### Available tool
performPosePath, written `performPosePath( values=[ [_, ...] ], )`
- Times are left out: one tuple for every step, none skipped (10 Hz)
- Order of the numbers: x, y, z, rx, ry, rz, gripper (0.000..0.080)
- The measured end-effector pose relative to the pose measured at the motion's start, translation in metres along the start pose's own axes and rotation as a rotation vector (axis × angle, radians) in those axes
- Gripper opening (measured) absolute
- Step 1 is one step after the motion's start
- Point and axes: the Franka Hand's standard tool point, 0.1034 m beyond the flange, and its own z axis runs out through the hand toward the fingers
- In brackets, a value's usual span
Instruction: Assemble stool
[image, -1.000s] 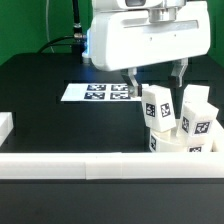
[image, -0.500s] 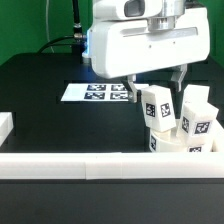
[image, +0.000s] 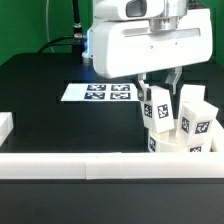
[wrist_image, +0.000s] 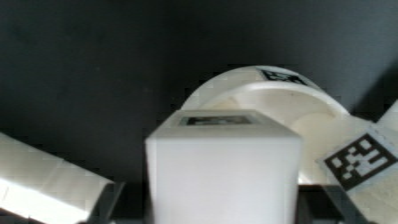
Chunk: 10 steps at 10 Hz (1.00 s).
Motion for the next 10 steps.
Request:
performPosePath(
  values=[
    [0.0,0.0,0.0,0.0,0.0,0.05,0.0335],
    [0.0,0.0,0.0,0.001,0.0,0.151,0.0335],
    [0.0,-0.001,0.0,0.001,0.001,0.252,0.0335],
    [0.001,-0.003,0.001,-0.001,0.005,0.419,0.0335],
    [0.002,-0.005,0.001,0.0,0.005,0.559,0.0335],
    [0.003,-0.007,0.001,0.0,0.005,0.659,0.0335],
    [0.004,-0.008,0.001,0.006,0.006,0.797,0.0335],
    [0.006,-0.008,0.001,0.006,0.009,0.906,0.0335],
    [0.008,-0.01,0.001,0.005,0.017,1.021,0.0335],
    [0.009,-0.011,0.001,0.003,0.017,1.099,0.0335]
  ],
)
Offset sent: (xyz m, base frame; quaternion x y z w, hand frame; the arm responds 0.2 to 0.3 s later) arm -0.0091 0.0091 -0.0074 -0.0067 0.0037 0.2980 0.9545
